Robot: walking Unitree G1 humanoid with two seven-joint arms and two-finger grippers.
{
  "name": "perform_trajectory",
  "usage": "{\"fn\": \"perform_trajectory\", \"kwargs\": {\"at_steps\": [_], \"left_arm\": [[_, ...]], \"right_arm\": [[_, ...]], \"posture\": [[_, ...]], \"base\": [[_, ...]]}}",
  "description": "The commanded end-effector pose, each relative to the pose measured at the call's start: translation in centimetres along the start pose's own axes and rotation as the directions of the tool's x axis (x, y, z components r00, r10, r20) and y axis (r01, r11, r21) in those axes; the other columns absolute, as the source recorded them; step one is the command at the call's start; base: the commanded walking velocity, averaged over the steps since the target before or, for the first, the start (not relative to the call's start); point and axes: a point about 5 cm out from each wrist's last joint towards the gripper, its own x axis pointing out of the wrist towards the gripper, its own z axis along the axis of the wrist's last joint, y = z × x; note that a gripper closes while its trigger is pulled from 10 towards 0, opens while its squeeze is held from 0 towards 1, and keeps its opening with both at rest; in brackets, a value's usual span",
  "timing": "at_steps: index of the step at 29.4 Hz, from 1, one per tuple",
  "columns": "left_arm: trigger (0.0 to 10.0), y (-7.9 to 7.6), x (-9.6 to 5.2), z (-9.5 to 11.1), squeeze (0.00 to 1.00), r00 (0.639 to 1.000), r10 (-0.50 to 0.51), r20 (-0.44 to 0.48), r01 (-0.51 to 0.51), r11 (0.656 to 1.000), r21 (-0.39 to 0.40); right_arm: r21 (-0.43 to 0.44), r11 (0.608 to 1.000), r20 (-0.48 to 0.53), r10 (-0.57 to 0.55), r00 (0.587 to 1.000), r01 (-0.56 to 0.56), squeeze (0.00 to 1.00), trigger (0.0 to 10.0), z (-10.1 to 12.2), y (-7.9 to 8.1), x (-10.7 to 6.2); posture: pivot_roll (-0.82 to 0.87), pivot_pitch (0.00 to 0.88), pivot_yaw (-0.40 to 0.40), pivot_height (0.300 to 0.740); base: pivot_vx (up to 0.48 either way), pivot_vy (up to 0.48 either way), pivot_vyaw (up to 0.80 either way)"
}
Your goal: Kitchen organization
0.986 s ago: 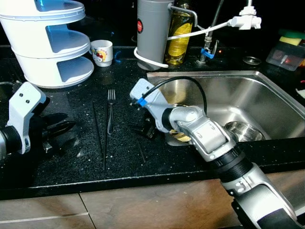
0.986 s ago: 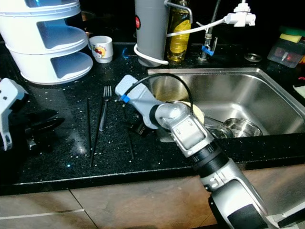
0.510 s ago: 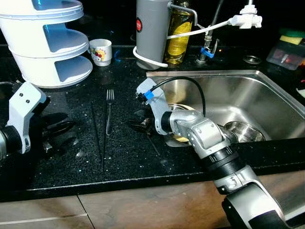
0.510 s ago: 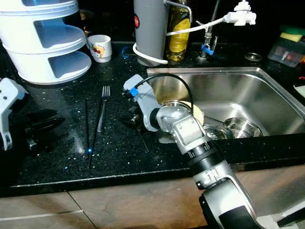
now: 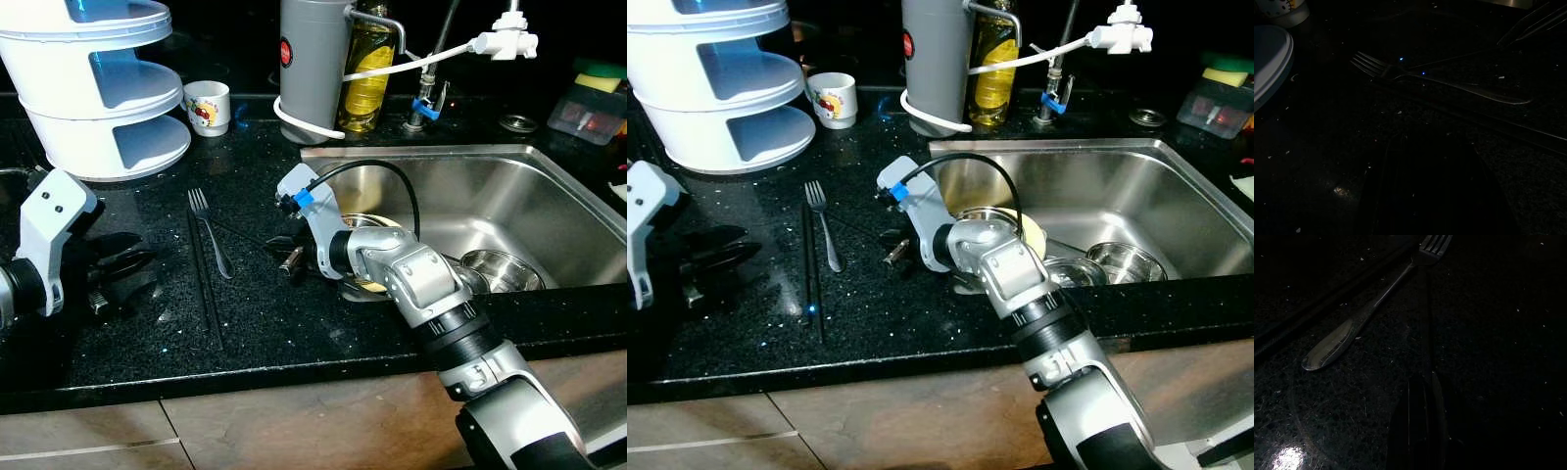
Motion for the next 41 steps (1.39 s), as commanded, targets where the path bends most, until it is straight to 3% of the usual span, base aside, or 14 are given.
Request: {"fn": "perform_trajectory", "kwargs": {"at_steps": [1,5,7,11,15,19,20,21,23,26,32,38,41], "left_arm": [[10.0,0.0,-0.2,0.2,0.00,1.000,-0.007,-0.020,0.007,1.000,0.026],[10.0,0.1,-0.2,0.4,0.00,1.000,0.005,-0.003,-0.005,1.000,0.030],[10.0,0.4,0.0,1.4,0.00,0.998,0.026,0.056,-0.027,0.999,0.022],[10.0,0.6,0.0,2.2,0.00,0.995,0.027,0.099,-0.028,1.000,0.010],[10.0,0.4,0.4,4.1,0.00,0.978,0.002,0.207,0.001,1.000,-0.015],[10.0,-0.1,0.9,4.6,0.00,0.973,-0.029,0.228,0.033,0.999,-0.013],[10.0,-1.3,2.1,5.1,0.00,0.965,-0.086,0.247,0.091,0.996,-0.010],[10.0,-1.3,2.1,5.1,0.00,0.965,-0.086,0.247,0.091,0.996,-0.010],[10.0,-2.7,3.7,5.6,0.00,0.947,-0.146,0.285,0.159,0.987,-0.021],[10.0,-5.5,7.0,6.3,0.00,0.921,-0.213,0.326,0.245,0.968,-0.059],[10.0,-9.5,12.1,6.9,0.00,0.914,-0.282,0.290,0.305,0.952,-0.037],[10.0,-10.4,13.5,6.6,0.00,0.931,-0.286,0.225,0.289,0.957,0.022],[10.0,-11.0,14.0,6.3,0.00,0.936,-0.284,0.206,0.283,0.958,0.032]], "right_arm": [[0.060,0.998,-0.162,-0.021,0.987,0.031,0.00,0.0,-4.1,-0.1,0.4],[0.077,0.995,-0.132,-0.059,0.990,0.069,0.00,0.0,-3.6,-0.7,0.2],[0.130,0.983,-0.028,-0.128,0.991,0.130,0.00,0.0,-1.8,-1.9,-0.4],[0.175,0.971,0.051,-0.176,0.983,0.165,0.00,0.0,-0.3,-2.9,-1.1],[0.233,0.930,0.166,-0.328,0.930,0.286,0.00,0.0,2.0,-6.0,-3.9],[0.224,0.911,0.172,-0.388,0.906,0.347,0.00,0.0,2.2,-7.2,-5.2],[0.194,0.887,0.157,-0.450,0.879,0.419,0.00,0.0,1.9,-8.5,-6.4],[0.194,0.887,0.157,-0.450,0.879,0.419,0.00,0.0,1.9,-8.5,-6.4],[0.169,0.865,0.141,-0.495,0.857,0.472,0.00,0.0,1.4,-9.4,-7.3],[0.092,0.817,0.102,-0.576,0.811,0.569,0.00,0.0,0.2,-10.8,-8.6],[-0.038,0.749,0.025,-0.661,0.750,0.662,0.00,0.0,-2.4,-12.1,-10.4],[-0.054,0.748,-0.016,-0.662,0.749,0.661,0.00,0.0,-3.9,-12.2,-10.5],[-0.009,0.806,-0.087,-0.590,0.803,0.592,0.00,0.0,-6.4,-11.3,-9.5]], "posture": [[0.04,0.223,-0.060,0.740],[0.04,0.218,-0.060,0.740],[0.05,0.217,-0.060,0.740],[0.05,0.217,-0.060,0.740],[0.05,0.211,-0.056,0.740],[0.05,0.211,-0.056,0.740],[0.04,0.206,-0.046,0.740],[0.04,0.206,-0.046,0.740],[0.05,0.208,-0.045,0.740],[0.04,0.210,-0.037,0.740],[0.04,0.213,-0.025,0.740],[0.04,0.213,-0.015,0.740],[0.04,0.213,-0.010,0.740]], "base": [[0.000,0.000,0.00],[0.000,0.000,0.00],[0.000,0.000,0.00],[0.000,0.000,0.00],[0.000,0.000,0.00],[0.000,0.000,0.00],[0.000,0.000,0.00],[0.000,0.000,0.00],[0.000,0.000,0.00],[0.000,0.000,0.00],[0.000,0.000,0.00],[0.000,0.000,0.00],[0.000,0.000,0.00]]}}
